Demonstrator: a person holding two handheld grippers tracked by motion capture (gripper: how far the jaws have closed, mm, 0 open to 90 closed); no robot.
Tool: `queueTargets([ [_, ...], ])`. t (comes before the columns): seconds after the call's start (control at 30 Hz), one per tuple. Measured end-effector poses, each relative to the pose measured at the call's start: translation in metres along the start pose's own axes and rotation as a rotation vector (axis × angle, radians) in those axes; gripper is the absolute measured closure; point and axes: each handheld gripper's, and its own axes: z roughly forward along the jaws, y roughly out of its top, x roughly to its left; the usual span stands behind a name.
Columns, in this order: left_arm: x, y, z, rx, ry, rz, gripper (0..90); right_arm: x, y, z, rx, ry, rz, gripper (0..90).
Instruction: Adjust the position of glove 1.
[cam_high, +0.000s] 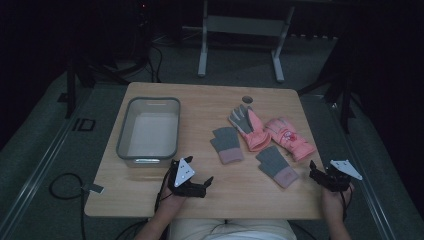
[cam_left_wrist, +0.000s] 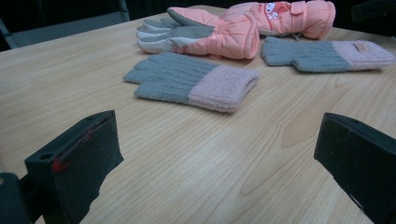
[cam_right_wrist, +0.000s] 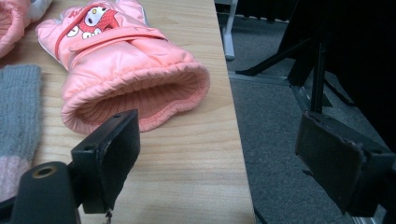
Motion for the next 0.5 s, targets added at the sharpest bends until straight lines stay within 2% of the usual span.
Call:
queueTargets([
  [0.33,0.0005,0.0001,0.0000,0.003,-0.008,-0.009,0.1,-0.0020,0.0005,0.0013,0.015,-0.004,0.022,14.2],
  [0.5,0.0016,0.0001,-0.0001,0.006,-0.007,-0.018,0.1,-0.0017,0.0007,0.0014,0.020,-0.001,0.015,14.2],
])
